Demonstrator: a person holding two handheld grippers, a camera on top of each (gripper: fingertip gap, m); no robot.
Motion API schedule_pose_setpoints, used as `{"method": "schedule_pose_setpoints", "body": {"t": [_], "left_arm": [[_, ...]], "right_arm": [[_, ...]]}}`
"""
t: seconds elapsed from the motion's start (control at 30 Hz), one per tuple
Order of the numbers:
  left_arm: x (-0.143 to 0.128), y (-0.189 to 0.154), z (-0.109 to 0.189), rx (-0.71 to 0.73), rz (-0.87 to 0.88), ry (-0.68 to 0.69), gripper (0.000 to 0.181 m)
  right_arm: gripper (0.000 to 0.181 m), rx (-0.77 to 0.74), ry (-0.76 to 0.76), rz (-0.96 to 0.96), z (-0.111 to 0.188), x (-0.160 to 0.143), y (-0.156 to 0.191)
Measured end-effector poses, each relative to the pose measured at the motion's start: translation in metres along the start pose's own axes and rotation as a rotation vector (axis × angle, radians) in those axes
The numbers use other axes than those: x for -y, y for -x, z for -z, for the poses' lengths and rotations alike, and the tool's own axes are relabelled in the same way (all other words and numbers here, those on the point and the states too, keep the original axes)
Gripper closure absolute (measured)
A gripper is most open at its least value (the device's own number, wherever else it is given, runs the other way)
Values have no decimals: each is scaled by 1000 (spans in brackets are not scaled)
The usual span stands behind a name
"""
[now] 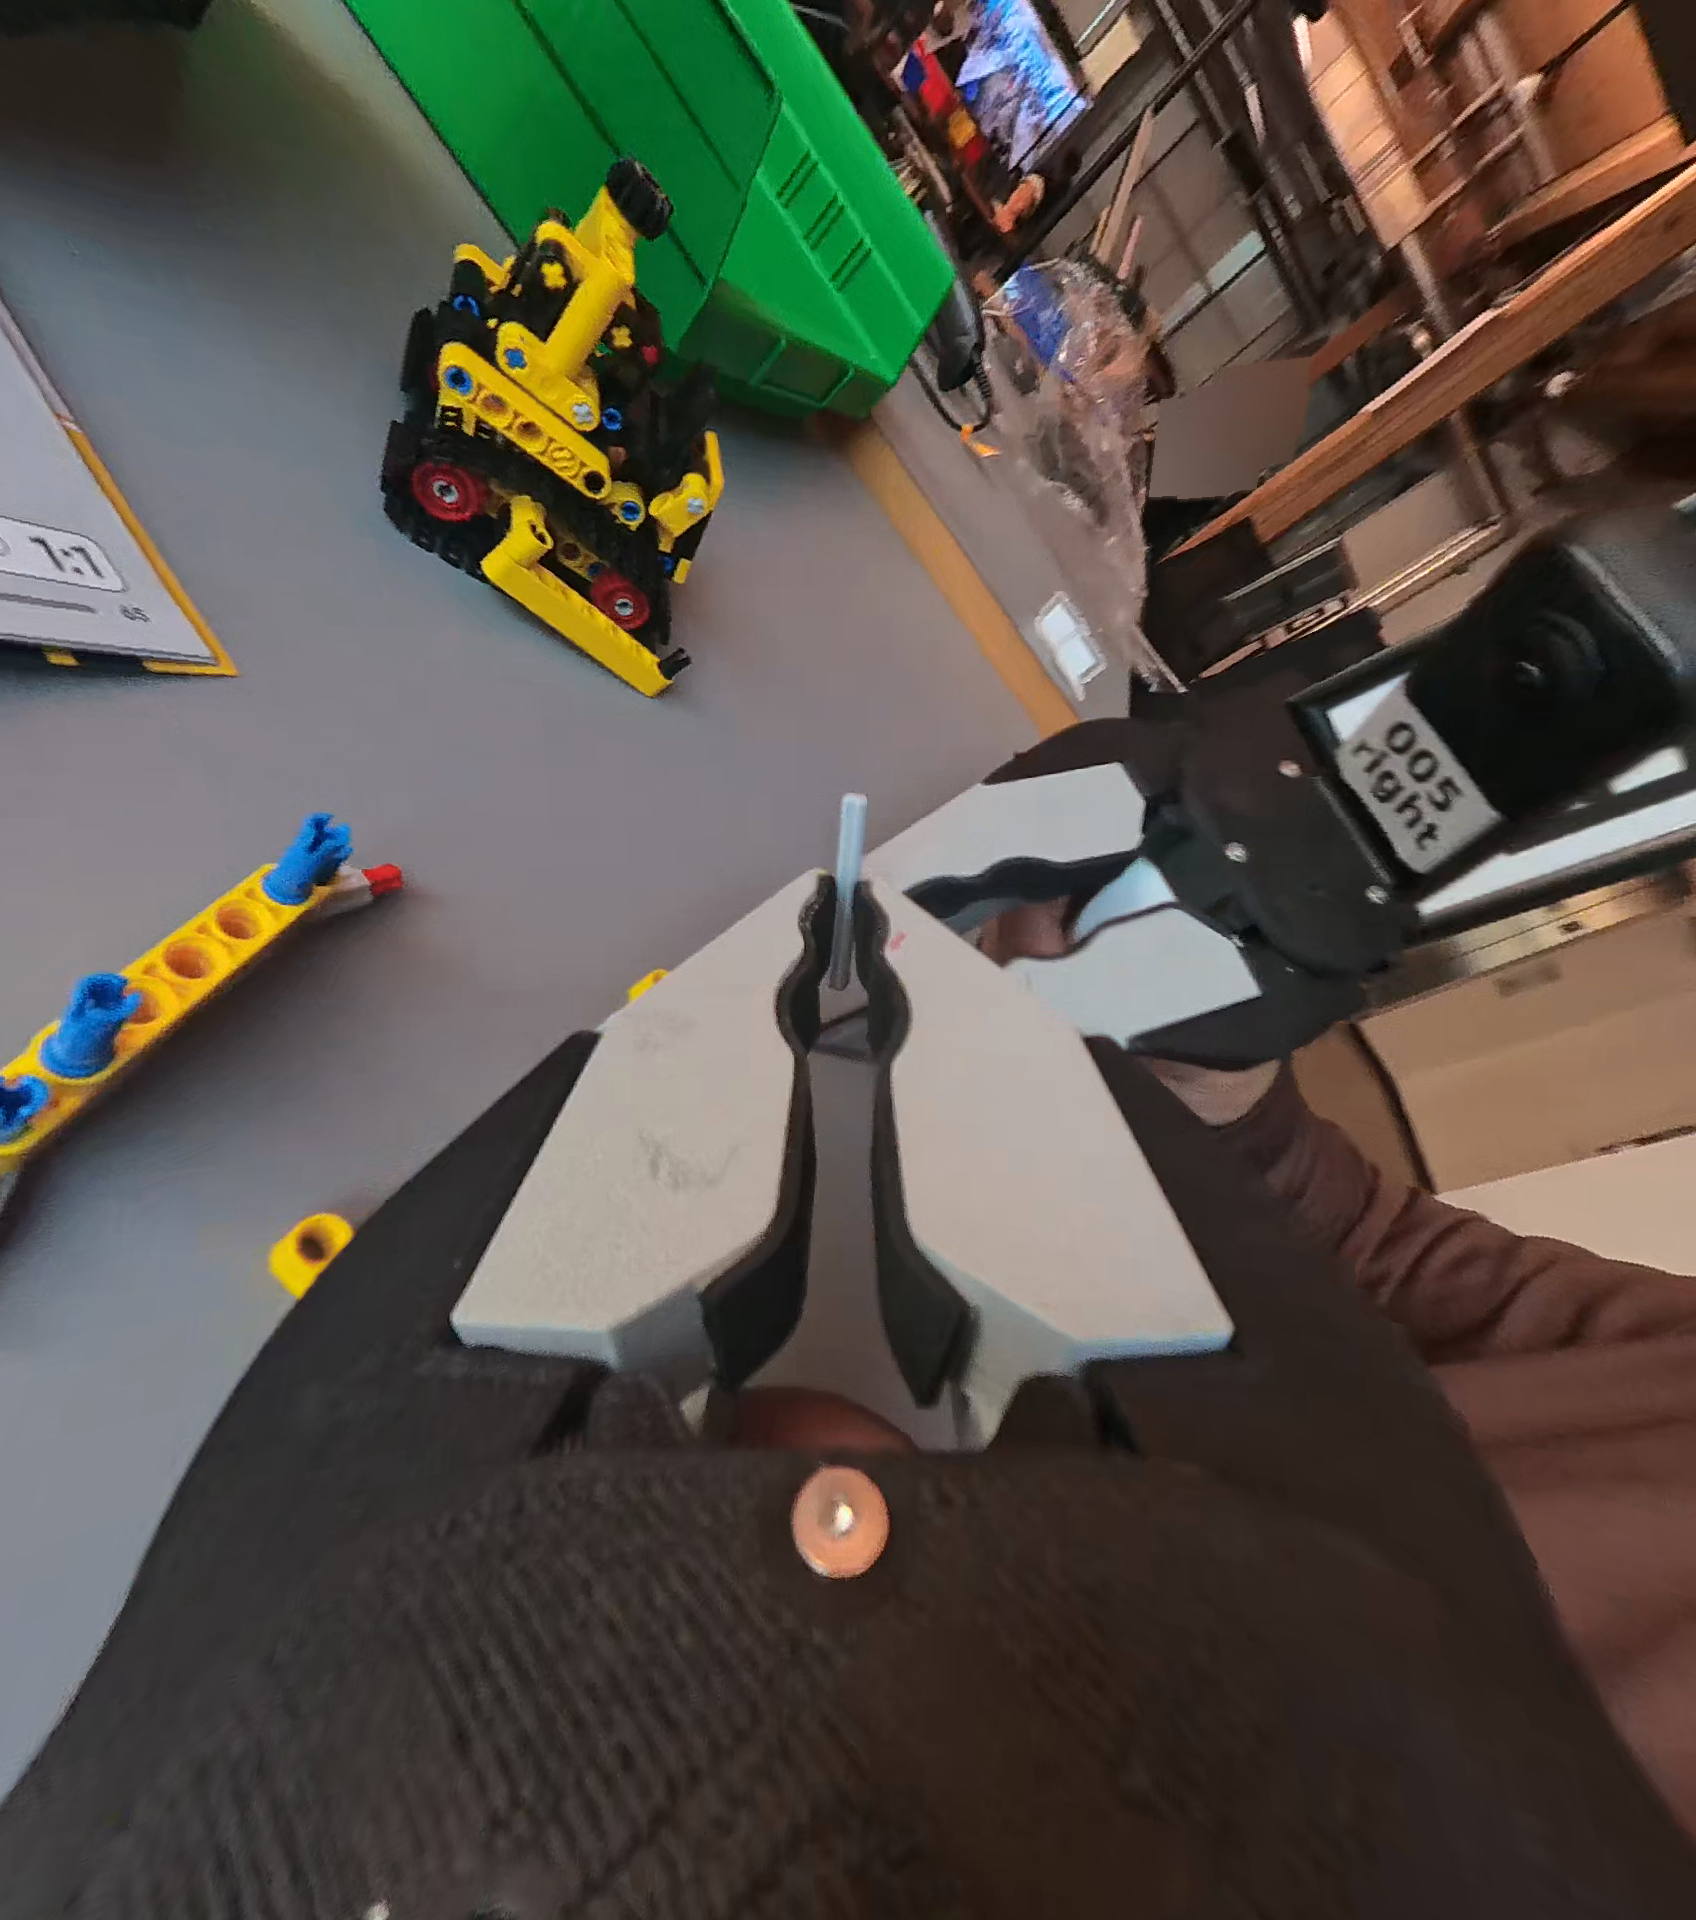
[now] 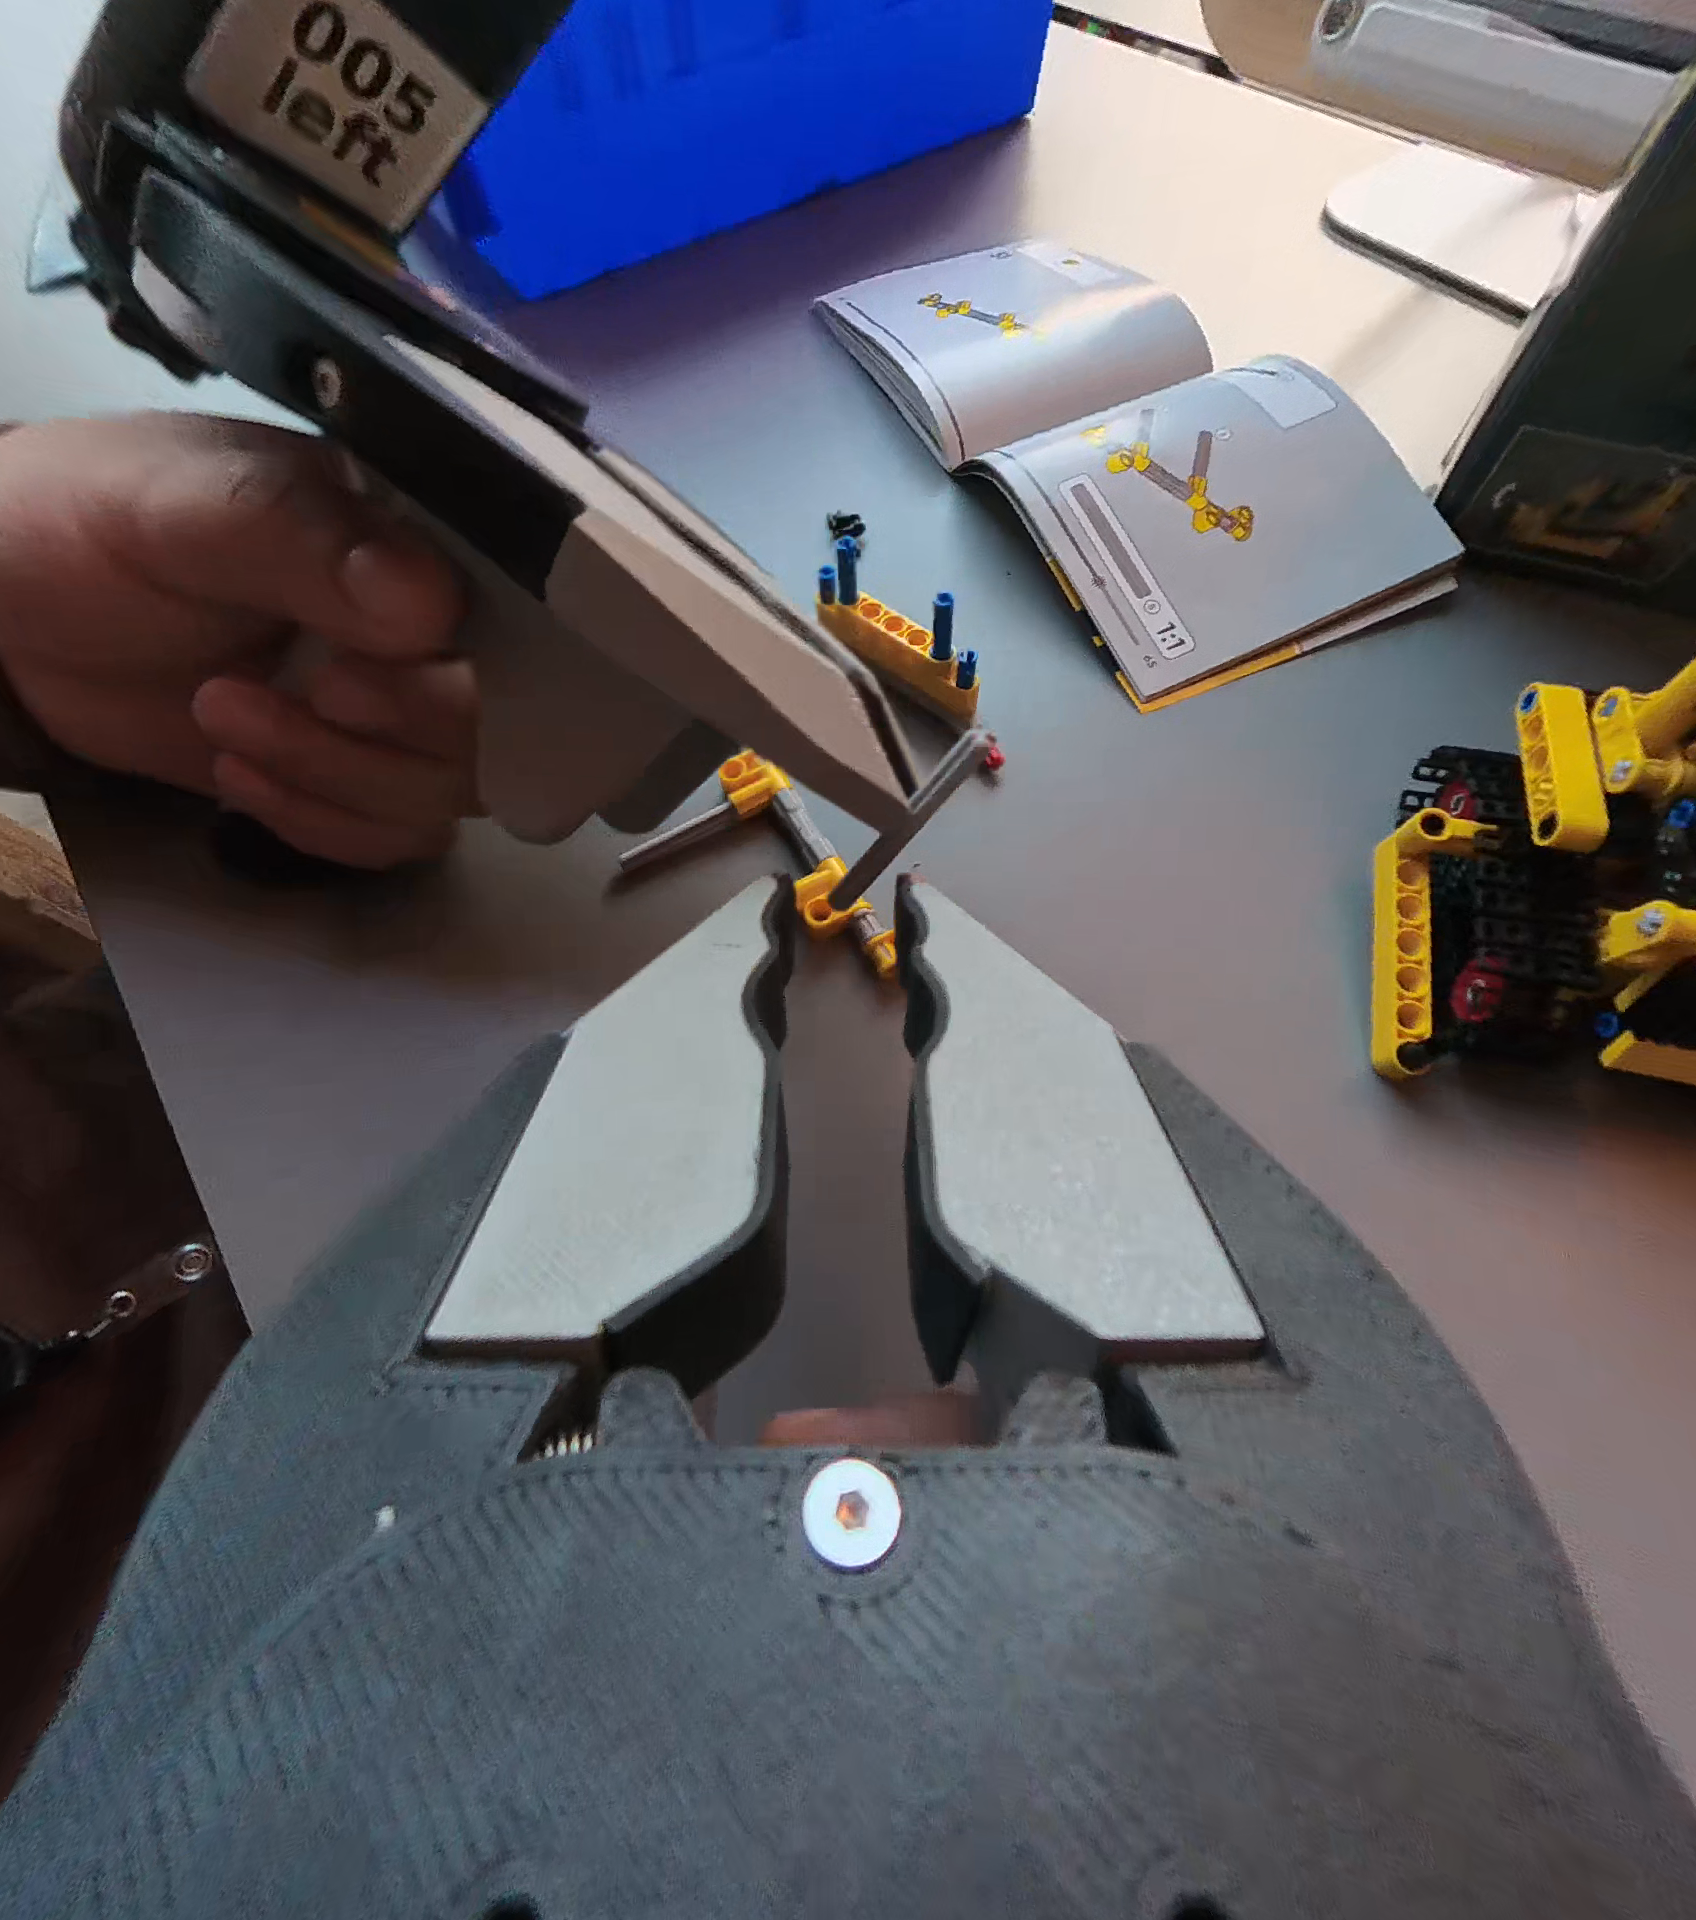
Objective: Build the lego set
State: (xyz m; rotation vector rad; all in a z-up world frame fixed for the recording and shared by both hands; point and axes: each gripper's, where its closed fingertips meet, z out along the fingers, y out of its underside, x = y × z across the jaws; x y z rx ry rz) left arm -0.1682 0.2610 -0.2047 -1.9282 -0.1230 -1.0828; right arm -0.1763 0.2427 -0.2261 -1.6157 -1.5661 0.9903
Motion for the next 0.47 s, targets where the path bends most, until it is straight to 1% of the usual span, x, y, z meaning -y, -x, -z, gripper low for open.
{"method": "schedule_pose_setpoints", "body": {"t": [0.03,0.1,0.23,0.27,0.3,0.37,0.4,0.43,0.47], "left_arm": [[2,-3,1,-22,12,-15,180],[10,-5,5,-38,4,-57,180],[11,-9,10,-31,-45,-60,181],[8,-9,11,-25,-50,-33,181],[2,-8,12,-23,-58,16,175],[-6,-12,19,-56,-108,113,152],[-7,-10,25,-47,-145,152,146],[-7,-5,31,-19,-202,199,145],[-8,1,36,15,-286,260,149]], "right_arm": [[170,0,-8,-24,0,2,-2],[178,25,-53,-55,1,10,-1],[180,23,-80,-39,3,14,-1],[180,23,-69,-21,3,11,0],[180,35,-48,-8,4,8,3],[180,72,2,-3,9,-1,8],[180,81,47,-2,12,-8,10],[180,87,98,-2,15,-17,10],[180,92,148,-1,18,-26,12]]}}
